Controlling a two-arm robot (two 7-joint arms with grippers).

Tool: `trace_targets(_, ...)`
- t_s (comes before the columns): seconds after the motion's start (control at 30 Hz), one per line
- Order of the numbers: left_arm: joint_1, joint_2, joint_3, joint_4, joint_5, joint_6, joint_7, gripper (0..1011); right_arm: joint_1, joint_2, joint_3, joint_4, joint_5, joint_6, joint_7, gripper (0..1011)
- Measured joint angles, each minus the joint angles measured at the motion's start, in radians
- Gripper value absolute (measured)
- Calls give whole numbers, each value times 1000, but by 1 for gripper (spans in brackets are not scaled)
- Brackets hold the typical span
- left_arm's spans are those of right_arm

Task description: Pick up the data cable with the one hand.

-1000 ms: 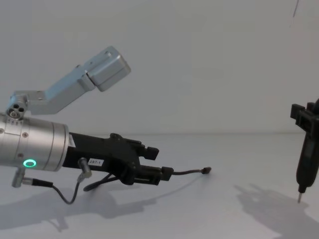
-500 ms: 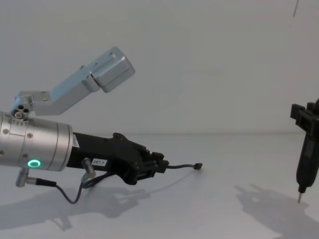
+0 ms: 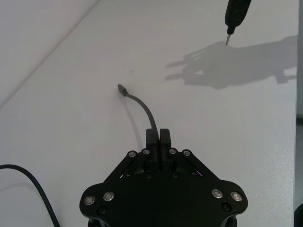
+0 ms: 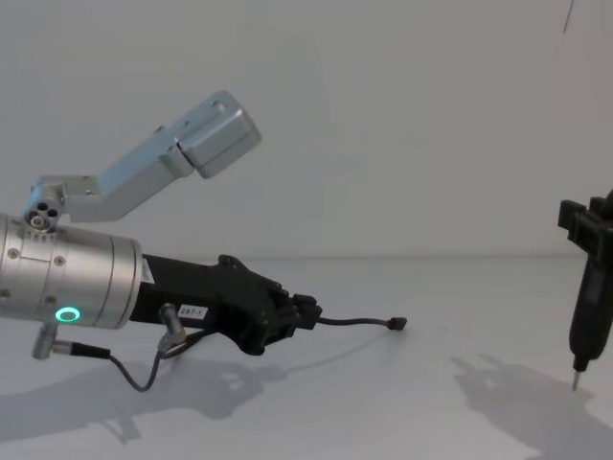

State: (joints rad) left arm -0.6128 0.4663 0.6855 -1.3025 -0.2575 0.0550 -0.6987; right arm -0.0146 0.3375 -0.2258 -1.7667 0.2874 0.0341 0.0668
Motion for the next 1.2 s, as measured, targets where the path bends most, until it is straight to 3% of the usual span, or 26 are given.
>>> trace_targets(0.4, -4, 8, -29, -6, -49, -57, -56, 42, 0, 0, 0, 0, 0, 0, 0, 251)
trace_targets(0.73, 4, 32, -80, -25, -169, -138, -167, 42, 0, 0, 0, 0, 0, 0, 0, 251)
trace_targets(0.9, 21, 54, -119, -34, -268, -183, -257, 42, 0, 0, 0, 0, 0, 0, 0, 251)
trace_targets(0.93, 21, 54, -119, -34, -268, -183, -257, 42, 0, 0, 0, 0, 0, 0, 0, 251)
trace_targets(1.2, 51, 86, -159, -37, -396, -215, -374, 42, 0, 0, 0, 0, 0, 0, 0, 251)
